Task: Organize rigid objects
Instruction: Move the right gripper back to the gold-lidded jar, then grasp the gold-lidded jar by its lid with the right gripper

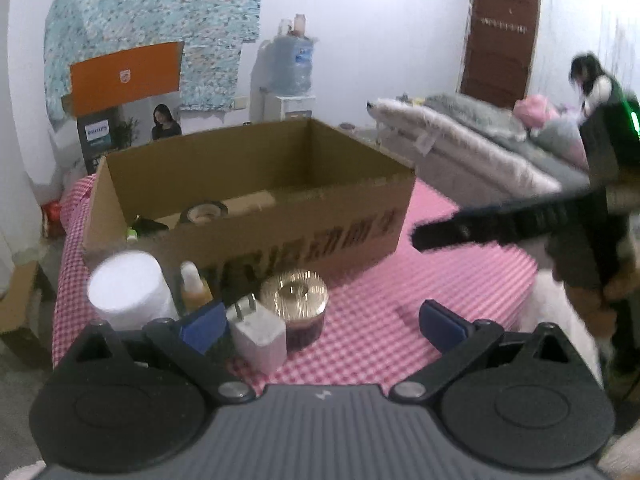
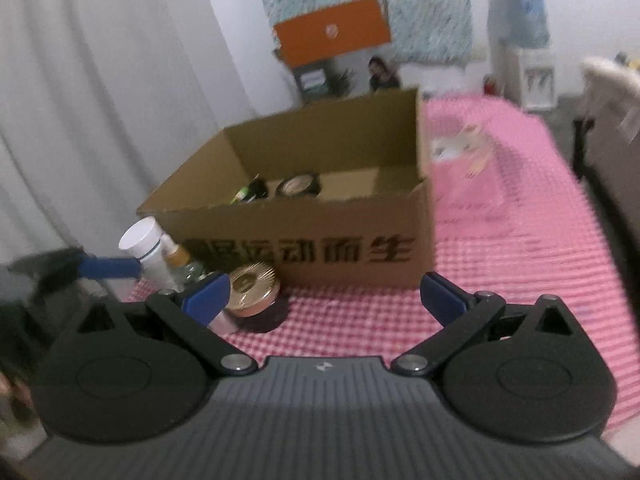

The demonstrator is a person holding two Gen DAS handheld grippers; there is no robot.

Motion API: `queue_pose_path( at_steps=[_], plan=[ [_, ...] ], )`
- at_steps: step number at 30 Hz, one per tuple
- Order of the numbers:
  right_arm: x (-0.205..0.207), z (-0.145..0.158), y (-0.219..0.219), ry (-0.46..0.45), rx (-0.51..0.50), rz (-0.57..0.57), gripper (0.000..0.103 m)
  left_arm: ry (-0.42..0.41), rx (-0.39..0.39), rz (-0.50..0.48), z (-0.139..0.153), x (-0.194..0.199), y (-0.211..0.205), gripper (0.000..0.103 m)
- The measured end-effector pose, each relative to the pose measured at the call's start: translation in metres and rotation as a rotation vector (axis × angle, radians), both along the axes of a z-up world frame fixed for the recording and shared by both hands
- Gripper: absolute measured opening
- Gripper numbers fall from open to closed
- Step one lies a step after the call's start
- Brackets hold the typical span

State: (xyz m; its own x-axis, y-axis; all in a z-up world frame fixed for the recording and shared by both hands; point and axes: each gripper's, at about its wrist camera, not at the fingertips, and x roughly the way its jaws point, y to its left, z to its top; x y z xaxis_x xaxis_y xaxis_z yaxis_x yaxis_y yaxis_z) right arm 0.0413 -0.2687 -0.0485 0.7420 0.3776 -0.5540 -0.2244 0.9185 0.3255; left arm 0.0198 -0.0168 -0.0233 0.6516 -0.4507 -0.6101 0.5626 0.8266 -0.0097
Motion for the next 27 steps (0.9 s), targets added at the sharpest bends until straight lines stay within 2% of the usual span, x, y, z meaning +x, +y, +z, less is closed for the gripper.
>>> queue_pose_path(
  at_steps=[8,10,14,18,23,27],
  plan=[
    [0.044,-0.021,0.029,0.099,0.123,0.086,0.1,-0.061,0.104,-0.049,-0.04,-0.007,-0.025,0.102],
    [0.051,-0.023,0.034,0.118,0.134,0.094,0.093,-0.053,0.101,-0.08,-0.046,-0.009,-0.028,0.101],
    [0.07,-0.038,0.042,0.171,0.184,0.113,0.07,-0.022,0.079,-0.108,-0.056,-0.005,-0.034,0.1],
    [0.088,-0.051,0.054,0.208,0.206,0.138,0.058,0.009,0.08,-0.096,-0.065,0.001,-0.039,0.1],
    [0.102,-0.063,0.062,0.237,0.245,0.177,0.054,0.04,0.115,-0.064,-0.073,0.013,-0.047,0.099],
    [0.105,-0.066,0.063,0.247,0.271,0.194,0.052,0.069,0.114,-0.037,-0.076,0.02,-0.052,0.099]
  ],
)
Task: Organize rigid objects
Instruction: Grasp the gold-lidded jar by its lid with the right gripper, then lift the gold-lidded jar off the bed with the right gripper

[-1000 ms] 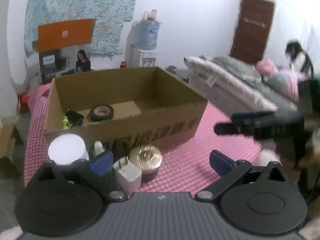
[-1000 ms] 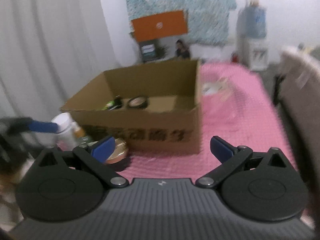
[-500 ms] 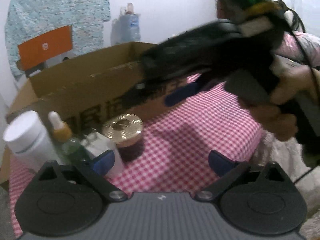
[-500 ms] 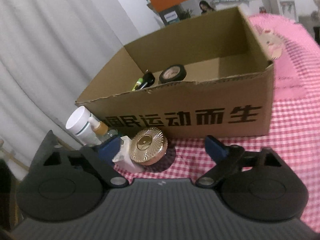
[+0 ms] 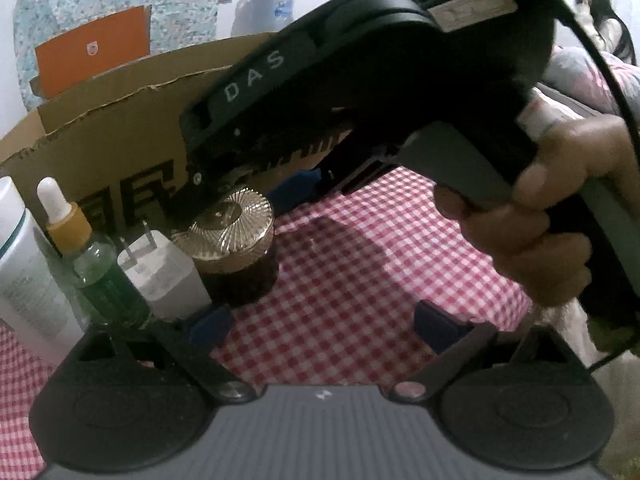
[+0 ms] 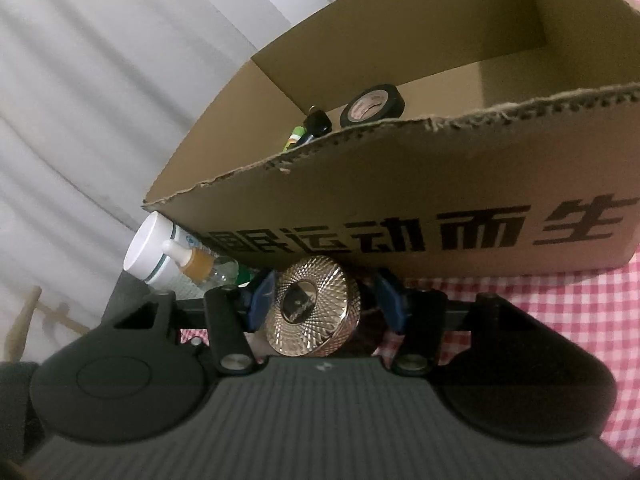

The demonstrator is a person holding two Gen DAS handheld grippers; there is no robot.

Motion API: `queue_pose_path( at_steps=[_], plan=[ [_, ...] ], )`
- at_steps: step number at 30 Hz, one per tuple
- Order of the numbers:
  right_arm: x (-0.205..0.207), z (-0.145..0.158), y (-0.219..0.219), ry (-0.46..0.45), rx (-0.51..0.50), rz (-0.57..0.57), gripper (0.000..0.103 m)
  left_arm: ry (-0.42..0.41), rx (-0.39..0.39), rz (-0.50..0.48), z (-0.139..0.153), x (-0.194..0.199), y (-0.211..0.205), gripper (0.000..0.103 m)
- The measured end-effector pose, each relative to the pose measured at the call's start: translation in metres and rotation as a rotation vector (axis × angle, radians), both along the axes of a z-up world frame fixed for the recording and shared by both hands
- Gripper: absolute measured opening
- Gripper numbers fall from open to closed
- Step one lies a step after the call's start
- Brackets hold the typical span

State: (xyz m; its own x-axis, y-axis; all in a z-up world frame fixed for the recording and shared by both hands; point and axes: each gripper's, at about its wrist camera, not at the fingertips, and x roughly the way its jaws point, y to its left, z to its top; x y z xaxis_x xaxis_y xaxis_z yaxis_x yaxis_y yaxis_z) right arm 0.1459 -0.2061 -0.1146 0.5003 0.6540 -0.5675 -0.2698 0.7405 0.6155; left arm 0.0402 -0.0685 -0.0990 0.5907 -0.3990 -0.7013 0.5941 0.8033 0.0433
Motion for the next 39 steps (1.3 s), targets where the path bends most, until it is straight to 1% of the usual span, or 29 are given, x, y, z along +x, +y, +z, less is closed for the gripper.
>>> queue_pose_path(
  at_steps=[3,6,11,14,16,19,21,23,26,31,35,39],
  plan=[
    [-0.001,0.001,-0.006,0.01,0.011,0.004,0.051,0.011,-0.008,0.017,0.0,0.003,-0.002,0.1],
    [-0.002,0.002,-0.012,0.018,0.009,0.015,0.051,0.009,-0.001,0.006,0.0,0.004,-0.004,0.1],
    [-0.012,0.002,-0.027,0.042,0.017,0.005,0.051,0.018,-0.013,-0.043,-0.001,0.004,-0.013,0.1],
    [-0.022,-0.001,-0.042,0.072,0.046,-0.025,0.051,0.013,-0.02,-0.099,-0.003,0.002,-0.023,0.1],
    [-0.029,-0.003,-0.051,0.084,0.053,-0.059,0.051,0.0,-0.013,-0.115,-0.002,-0.001,-0.027,0.1],
    [-0.033,-0.003,-0.064,0.076,0.057,-0.109,0.052,-0.042,0.008,-0.092,0.001,-0.006,-0.028,0.1],
    [-0.031,-0.002,-0.068,0.066,0.072,-0.122,0.052,-0.074,0.03,-0.067,0.003,-0.007,-0.028,0.1],
    [-0.026,-0.001,-0.067,0.055,0.087,-0.123,0.052,-0.087,0.047,-0.048,0.005,-0.008,-0.029,0.1],
    [-0.016,-0.002,-0.062,0.041,0.089,-0.111,0.052,-0.075,0.075,-0.014,0.003,0.004,-0.036,0.1],
    [-0.007,-0.008,-0.05,0.065,0.089,-0.077,0.054,-0.055,0.069,0.013,0.006,0.016,-0.043,0.1],
    [-0.012,-0.007,-0.055,0.069,0.088,-0.076,0.056,-0.044,0.05,-0.009,0.012,0.015,-0.041,0.1],
    [-0.021,-0.007,-0.065,0.072,0.098,-0.088,0.057,-0.033,0.037,-0.037,0.013,0.014,-0.048,0.1]
  ],
)
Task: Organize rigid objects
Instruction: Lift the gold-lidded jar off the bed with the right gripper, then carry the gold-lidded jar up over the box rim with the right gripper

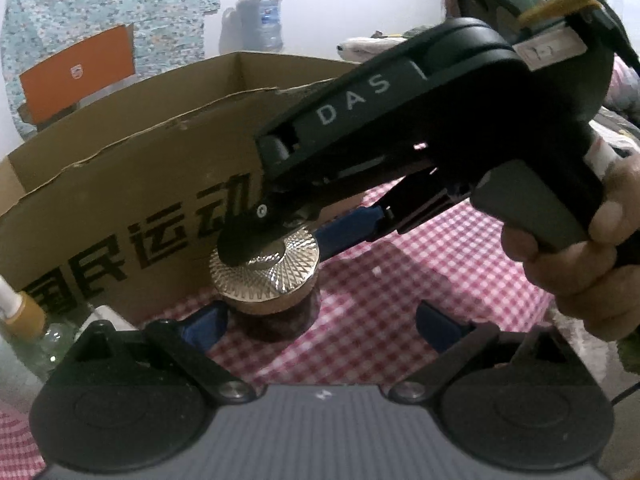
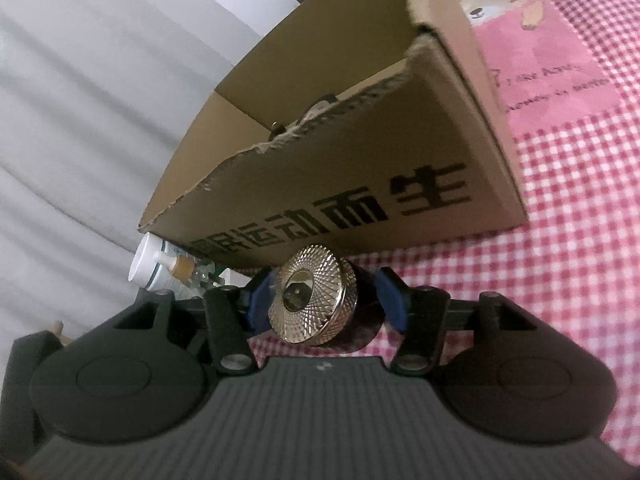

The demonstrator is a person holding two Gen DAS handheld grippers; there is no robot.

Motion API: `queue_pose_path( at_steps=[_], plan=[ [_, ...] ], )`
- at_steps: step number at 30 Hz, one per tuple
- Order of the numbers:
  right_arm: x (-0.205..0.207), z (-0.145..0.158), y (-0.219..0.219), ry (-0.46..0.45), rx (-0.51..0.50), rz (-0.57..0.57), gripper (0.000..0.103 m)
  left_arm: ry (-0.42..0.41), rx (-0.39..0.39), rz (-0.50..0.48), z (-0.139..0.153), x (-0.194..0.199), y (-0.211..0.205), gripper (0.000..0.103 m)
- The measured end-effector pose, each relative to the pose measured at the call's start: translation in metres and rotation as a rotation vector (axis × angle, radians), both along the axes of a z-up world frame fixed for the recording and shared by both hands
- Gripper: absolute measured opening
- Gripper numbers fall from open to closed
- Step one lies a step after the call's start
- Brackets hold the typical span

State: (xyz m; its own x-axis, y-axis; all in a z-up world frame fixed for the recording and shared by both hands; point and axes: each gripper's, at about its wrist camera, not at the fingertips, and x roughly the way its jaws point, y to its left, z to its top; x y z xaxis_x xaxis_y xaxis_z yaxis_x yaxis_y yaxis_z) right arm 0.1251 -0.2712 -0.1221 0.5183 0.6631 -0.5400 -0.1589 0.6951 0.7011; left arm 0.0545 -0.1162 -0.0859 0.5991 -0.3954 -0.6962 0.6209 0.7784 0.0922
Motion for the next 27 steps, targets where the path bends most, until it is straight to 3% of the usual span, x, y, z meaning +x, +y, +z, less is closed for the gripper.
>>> queue_pose_path(
  at_steps=[10,15,27],
  plan=[
    [-0.033,-0.001,-0.034,0.011,0.009,-0.08,0.061,0.022,-0.043,-0.124,-0.004,-0.008,-0.017,0.099],
    [-0.044,0.001,-0.05,-0.008,0.022,-0.144,0.061,0.005,-0.037,-0.074,-0.005,-0.004,-0.011,0.098],
    [-0.038,-0.004,-0.038,0.023,-0.013,-0.148,0.052,0.047,-0.024,-0.017,-0.013,0.022,-0.021,0.079]
  ],
)
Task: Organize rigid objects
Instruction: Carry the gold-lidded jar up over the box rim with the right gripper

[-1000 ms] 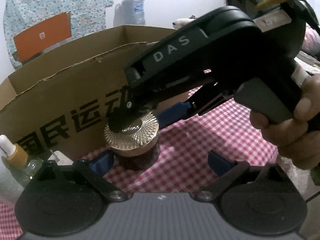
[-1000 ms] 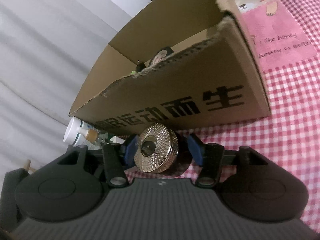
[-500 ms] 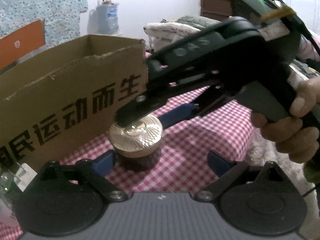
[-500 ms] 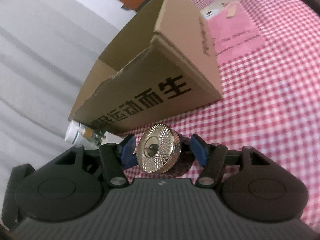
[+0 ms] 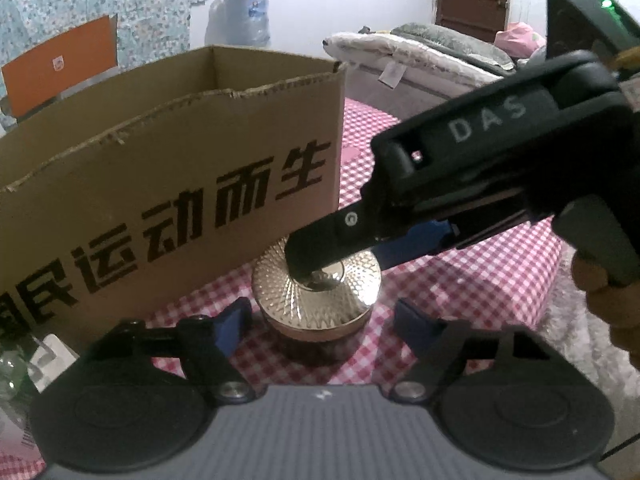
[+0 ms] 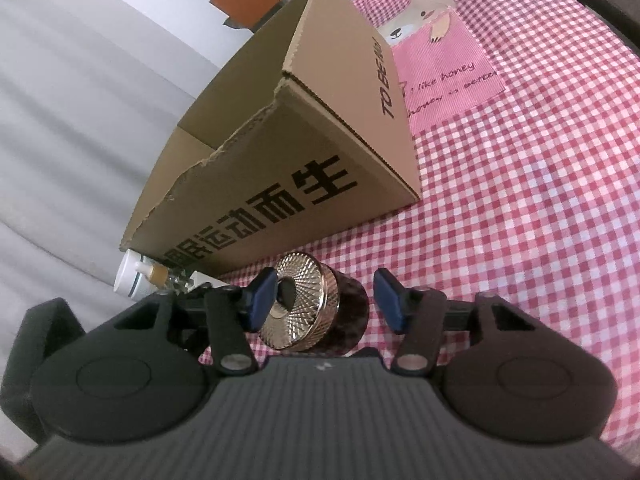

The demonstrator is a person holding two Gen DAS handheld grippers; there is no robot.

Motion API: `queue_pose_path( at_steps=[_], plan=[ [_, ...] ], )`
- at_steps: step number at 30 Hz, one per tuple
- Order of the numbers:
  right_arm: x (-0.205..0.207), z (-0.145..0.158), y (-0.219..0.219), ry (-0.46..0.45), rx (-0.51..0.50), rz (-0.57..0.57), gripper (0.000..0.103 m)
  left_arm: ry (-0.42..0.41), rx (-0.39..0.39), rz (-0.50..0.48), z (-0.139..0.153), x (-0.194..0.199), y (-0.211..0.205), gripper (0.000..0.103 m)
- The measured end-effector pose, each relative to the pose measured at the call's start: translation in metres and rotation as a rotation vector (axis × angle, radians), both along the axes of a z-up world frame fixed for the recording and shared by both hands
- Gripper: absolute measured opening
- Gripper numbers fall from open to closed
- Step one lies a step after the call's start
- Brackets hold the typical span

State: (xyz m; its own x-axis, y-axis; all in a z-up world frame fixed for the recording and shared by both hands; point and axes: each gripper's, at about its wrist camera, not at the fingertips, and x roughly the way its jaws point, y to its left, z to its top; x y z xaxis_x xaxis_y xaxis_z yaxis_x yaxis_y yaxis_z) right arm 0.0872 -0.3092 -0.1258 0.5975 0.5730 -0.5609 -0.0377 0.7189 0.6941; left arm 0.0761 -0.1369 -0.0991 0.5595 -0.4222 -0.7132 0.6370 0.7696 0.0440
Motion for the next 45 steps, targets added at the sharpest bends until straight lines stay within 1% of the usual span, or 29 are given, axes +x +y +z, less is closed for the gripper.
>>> queue_pose_path(
  at_steps=[3,8,9,12,21,27,39,42,45],
  plan=[
    [0.001,0.0,0.005,0.003,0.001,0.009,0.051,-0.01,0.004,0.0,-0.001,0.002,-0.002,0.077],
    [0.002,0.002,0.01,0.003,-0.006,0.023,0.05,-0.015,-0.005,0.023,0.002,0.004,-0.005,0.059],
    [0.003,0.003,0.011,0.004,-0.007,0.021,0.05,-0.013,-0.007,0.033,0.002,0.005,-0.005,0.057],
    [0.003,0.003,0.011,0.005,-0.008,0.02,0.049,0.008,-0.026,0.045,0.004,0.008,-0.003,0.057],
    [0.002,0.006,0.013,0.011,-0.029,0.022,0.048,0.012,-0.035,0.057,0.007,0.005,-0.001,0.057],
    [-0.003,0.011,0.017,-0.001,-0.043,0.031,0.048,0.008,-0.047,0.065,0.01,-0.001,0.005,0.057],
    [-0.016,0.036,0.028,-0.058,-0.065,0.048,0.048,-0.063,-0.062,0.081,0.03,-0.024,0.015,0.057],
    [-0.021,0.048,0.032,-0.078,-0.068,0.052,0.048,-0.086,-0.077,0.089,0.042,-0.031,0.021,0.057],
    [-0.024,0.067,0.038,-0.121,-0.061,0.058,0.048,-0.128,-0.093,0.093,0.063,-0.035,0.03,0.057]
  ],
)
